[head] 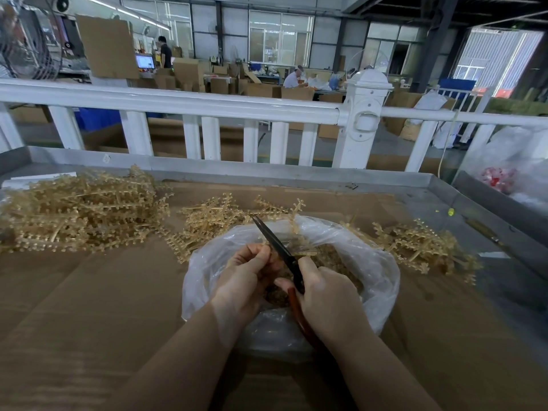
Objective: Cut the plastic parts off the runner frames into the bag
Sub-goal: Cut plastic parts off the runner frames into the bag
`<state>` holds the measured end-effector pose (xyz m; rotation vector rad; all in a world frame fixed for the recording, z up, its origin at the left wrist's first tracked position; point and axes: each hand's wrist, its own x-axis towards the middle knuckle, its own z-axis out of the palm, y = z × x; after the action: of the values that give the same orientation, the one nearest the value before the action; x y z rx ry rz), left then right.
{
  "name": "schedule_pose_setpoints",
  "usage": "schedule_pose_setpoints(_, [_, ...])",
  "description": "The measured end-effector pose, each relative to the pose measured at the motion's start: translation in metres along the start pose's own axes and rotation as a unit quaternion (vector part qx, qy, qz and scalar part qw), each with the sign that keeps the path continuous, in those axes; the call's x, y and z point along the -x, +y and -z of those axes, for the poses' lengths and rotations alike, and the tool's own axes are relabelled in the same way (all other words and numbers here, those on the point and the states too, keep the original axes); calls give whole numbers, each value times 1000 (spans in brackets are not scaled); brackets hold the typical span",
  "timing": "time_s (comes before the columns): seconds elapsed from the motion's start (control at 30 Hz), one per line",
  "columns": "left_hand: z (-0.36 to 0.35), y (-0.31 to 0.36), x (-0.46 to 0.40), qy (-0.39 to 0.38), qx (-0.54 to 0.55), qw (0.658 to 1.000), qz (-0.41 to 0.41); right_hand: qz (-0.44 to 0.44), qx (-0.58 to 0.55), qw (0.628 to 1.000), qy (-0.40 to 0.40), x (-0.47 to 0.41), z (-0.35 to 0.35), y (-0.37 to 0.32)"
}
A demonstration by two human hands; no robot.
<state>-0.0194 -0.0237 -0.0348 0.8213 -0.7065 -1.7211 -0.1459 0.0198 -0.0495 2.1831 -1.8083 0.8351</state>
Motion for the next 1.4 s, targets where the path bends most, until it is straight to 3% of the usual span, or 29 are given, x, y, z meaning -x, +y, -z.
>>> schedule_pose_setpoints(0.33, [-3,-5,1,76,-13,997,-24,-32,5,997,77,7,5,-3])
schedule_pose_setpoints(0.5, [-4,-12,-1,144,-164,969,-118,-61,-4,993,101,10,5,1])
schedule_pose_setpoints(0.63, [-7,-4,-3,148,-209,953,-161,-75,-18,990,119,10,3,3])
schedule_pose_setpoints(0.8, [-4,13,-8,136,-186,952,-202,-72,-23,989,126,9,1,2])
schedule_pose_setpoints(1.0, [3,18,-14,157,-199,947,-199,-54,-4,993,104,9,0,2])
schedule_pose_setpoints(1.17, [3,13,-16,148,-313,921,-179,-56,5,995,85,8,-2,6])
schedule_pose_setpoints(1.4, [-4,25,-17,154,-235,945,-166,-40,-27,988,144,8,-2,6])
